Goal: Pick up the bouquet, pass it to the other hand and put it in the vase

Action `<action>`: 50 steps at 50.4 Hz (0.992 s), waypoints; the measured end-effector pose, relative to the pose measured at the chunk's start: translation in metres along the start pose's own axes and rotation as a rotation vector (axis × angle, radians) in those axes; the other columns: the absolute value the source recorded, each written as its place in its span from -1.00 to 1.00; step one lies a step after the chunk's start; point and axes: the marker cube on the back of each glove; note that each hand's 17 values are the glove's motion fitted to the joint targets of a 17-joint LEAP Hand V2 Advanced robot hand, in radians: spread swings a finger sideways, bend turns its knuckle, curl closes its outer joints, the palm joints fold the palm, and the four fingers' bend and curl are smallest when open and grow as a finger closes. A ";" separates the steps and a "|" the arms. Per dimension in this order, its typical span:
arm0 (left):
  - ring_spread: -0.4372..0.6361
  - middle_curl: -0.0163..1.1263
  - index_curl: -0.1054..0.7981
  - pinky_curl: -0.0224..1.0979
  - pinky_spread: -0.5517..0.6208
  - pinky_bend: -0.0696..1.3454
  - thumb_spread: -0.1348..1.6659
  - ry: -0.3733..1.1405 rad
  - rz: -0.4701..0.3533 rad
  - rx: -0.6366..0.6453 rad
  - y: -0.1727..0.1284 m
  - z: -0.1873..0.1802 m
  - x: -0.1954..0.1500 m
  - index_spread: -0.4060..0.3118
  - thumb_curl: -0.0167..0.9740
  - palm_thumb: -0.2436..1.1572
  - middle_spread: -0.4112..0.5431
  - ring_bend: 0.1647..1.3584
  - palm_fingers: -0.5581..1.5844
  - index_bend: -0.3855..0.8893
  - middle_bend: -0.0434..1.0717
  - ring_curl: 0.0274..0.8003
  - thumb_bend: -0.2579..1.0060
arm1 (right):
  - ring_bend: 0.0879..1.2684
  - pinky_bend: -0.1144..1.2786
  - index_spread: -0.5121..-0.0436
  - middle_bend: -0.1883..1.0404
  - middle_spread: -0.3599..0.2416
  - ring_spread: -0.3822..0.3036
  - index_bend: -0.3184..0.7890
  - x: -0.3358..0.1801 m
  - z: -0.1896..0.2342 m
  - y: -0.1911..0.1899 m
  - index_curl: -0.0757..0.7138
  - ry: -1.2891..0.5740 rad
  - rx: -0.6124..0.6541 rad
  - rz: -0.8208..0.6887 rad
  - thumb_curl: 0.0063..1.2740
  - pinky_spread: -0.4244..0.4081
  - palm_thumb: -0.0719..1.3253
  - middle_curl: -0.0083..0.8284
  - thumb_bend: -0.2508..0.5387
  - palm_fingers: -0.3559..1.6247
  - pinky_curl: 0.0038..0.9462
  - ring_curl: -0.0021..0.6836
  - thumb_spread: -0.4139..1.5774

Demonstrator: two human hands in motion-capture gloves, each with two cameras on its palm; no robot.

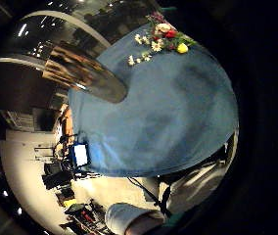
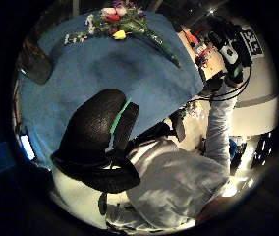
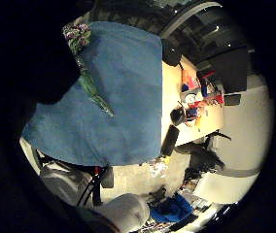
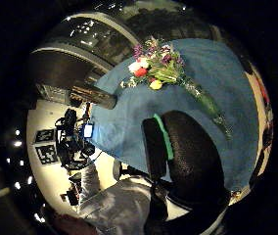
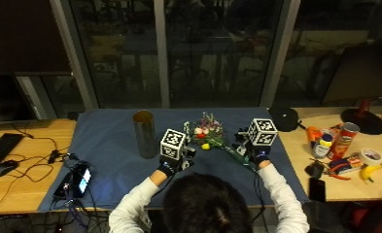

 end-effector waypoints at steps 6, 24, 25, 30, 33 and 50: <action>0.27 -0.81 -0.67 -0.67 0.37 -0.25 -0.06 0.008 -0.013 0.004 -0.001 -0.005 -0.002 0.29 -0.78 -0.32 0.32 -0.43 -0.27 -0.25 -0.60 -0.69 -0.42 | -0.61 -0.31 0.06 -0.39 0.23 0.40 -0.11 0.002 -0.001 0.001 -0.50 -0.056 0.024 0.004 -0.85 0.39 -0.38 -0.76 0.23 -0.37 -0.70 -0.70 0.21; 0.44 -0.61 -0.45 -0.51 0.51 -0.19 0.25 0.117 -0.033 0.026 -0.024 -0.014 -0.012 0.39 -0.60 -0.37 0.46 -0.29 -0.31 -0.18 -0.57 -0.51 -0.63 | -0.35 -0.29 -0.17 -0.36 0.22 0.39 -0.23 -0.003 -0.023 0.008 -0.34 -0.101 -0.084 0.026 -0.73 0.49 -0.34 -0.48 0.15 -0.31 -0.50 -0.38 0.67; 0.45 -0.60 -0.44 -0.50 0.51 -0.19 0.25 0.126 -0.033 0.021 -0.026 -0.015 -0.012 0.39 -0.59 -0.38 0.46 -0.29 -0.31 -0.18 -0.57 -0.51 -0.63 | -0.29 -0.27 -0.15 -0.35 0.21 0.35 -0.29 -0.004 -0.025 0.008 -0.36 -0.093 -0.093 0.028 -0.72 0.49 -0.32 -0.45 0.15 -0.30 -0.47 -0.31 0.68; 0.45 -0.57 -0.40 -0.48 0.52 -0.19 0.23 0.167 -0.035 0.007 -0.028 -0.025 -0.013 0.43 -0.55 -0.41 0.47 -0.28 -0.32 -0.18 -0.57 -0.48 -0.64 | -0.21 -0.24 -0.11 -0.32 0.20 0.28 -0.30 -0.008 -0.038 0.014 -0.39 -0.034 -0.103 0.046 -0.70 0.48 -0.30 -0.38 0.09 -0.32 -0.42 -0.22 0.68; 0.45 -0.55 -0.38 -0.46 0.52 -0.19 0.23 0.175 -0.044 0.017 -0.029 -0.028 -0.016 0.45 -0.54 -0.44 0.47 -0.28 -0.32 -0.18 -0.57 -0.47 -0.64 | -0.18 -0.22 -0.07 -0.30 0.22 0.25 -0.29 -0.010 -0.047 0.018 -0.40 -0.015 -0.093 0.055 -0.68 0.47 -0.29 -0.34 0.03 -0.32 -0.40 -0.18 0.67; 0.47 -0.47 -0.31 -0.42 0.53 -0.19 0.21 0.193 -0.059 0.023 -0.013 -0.040 -0.021 0.50 -0.45 -0.47 0.50 -0.24 -0.33 -0.19 -0.58 -0.42 -0.64 | -0.20 -0.11 0.27 -0.31 0.33 0.34 -0.24 -0.003 -0.086 0.013 -0.38 0.047 -0.084 0.197 -0.60 0.58 -0.25 -0.21 -0.26 -0.32 -0.30 -0.10 0.57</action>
